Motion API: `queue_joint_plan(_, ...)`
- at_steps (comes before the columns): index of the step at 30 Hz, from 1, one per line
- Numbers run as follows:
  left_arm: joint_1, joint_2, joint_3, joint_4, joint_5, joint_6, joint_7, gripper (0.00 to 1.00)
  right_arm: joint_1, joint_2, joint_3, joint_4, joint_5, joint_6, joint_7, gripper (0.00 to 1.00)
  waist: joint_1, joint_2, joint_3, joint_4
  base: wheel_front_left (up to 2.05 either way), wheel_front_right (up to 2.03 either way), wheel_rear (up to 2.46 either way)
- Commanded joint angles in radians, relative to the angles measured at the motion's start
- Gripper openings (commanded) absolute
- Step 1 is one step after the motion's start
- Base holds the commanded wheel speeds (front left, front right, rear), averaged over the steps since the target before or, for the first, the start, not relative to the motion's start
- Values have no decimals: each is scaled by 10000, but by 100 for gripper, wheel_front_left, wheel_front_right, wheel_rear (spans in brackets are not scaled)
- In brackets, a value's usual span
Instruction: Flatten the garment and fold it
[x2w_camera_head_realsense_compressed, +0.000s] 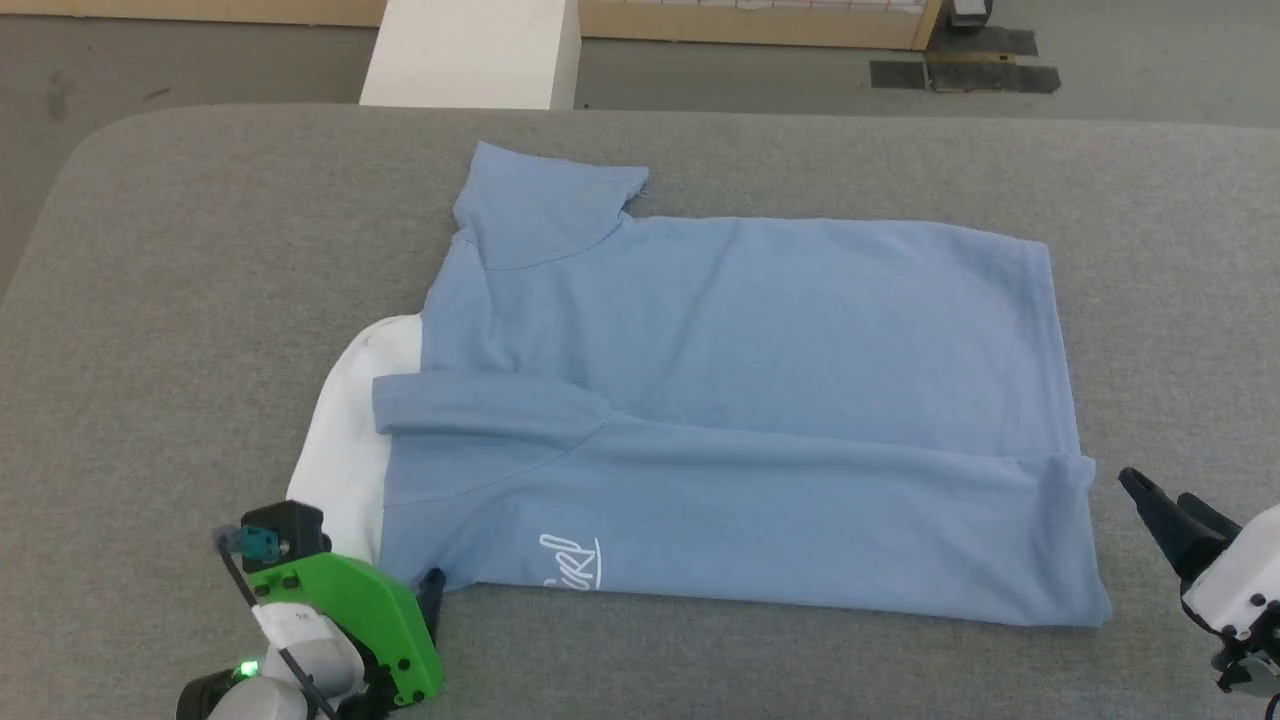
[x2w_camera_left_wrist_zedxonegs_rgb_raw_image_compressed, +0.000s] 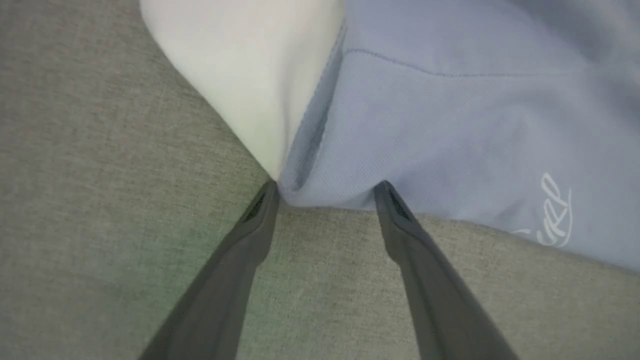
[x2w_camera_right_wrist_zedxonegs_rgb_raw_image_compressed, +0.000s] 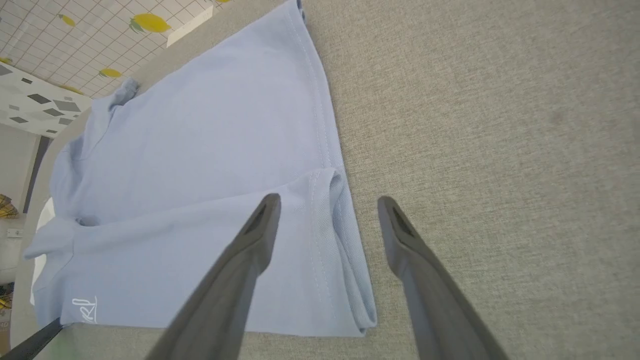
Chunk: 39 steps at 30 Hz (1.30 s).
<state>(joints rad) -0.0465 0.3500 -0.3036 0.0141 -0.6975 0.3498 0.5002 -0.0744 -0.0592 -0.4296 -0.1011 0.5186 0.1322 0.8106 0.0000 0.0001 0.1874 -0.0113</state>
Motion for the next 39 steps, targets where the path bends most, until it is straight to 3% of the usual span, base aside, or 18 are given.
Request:
queue_joint_plan(1,-186,-15,-70,235,22,-77,-11,100,43,28,15,-74,-66,-15,31,100,0,-1,109,-107,0,0,0)
queue_joint_plan(3,-235,-89,-149,588,-29,-232,-72,100,76,42,48,-94,-84,-15,40,100,0,-1,128,-133,0,0,0)
queue_joint_plan(4,-258,-130,-155,742,-50,-310,-170,41,99,48,61,-102,-90,-15,39,100,0,-1,127,-138,0,0,0)
queue_joint_plan(5,-269,-170,-165,842,-85,-387,-240,0,133,52,76,-106,-115,-15,52,100,0,-1,121,-125,0,0,0)
queue_joint_plan(10,-228,-289,22,877,-294,-708,-786,0,626,-152,583,-375,-833,-15,194,100,0,-1,21,28,0,0,0)
queue_joint_plan(16,303,-169,349,-443,-309,-472,-1163,0,1071,-547,1503,-462,-1987,-15,103,100,0,-1,-71,121,0,0,0)
queue_joint_plan(23,880,-69,372,-1571,-248,-50,-1003,0,720,-861,2398,830,-2831,-15,-92,100,0,-1,106,207,0,0,0)
queue_joint_plan(30,879,-183,313,-1737,-290,62,-964,0,248,-1160,2964,2185,-2935,-15,-478,100,0,-1,290,295,0,0,0)
queue_joint_plan(31,881,-196,309,-1719,-299,67,-969,0,182,-1189,2996,2330,-2860,-15,-474,36,0,-1,288,295,0,0,0)
queue_joint_plan(32,887,-214,316,-1703,-319,74,-974,0,139,-1239,3026,2401,-2787,-15,-455,3,0,-1,273,294,0,0,0)
queue_joint_plan(39,1208,-46,574,-1864,-395,229,-1003,0,272,-1856,2547,1656,-1884,-15,179,0,0,-1,-196,281,0,0,0)
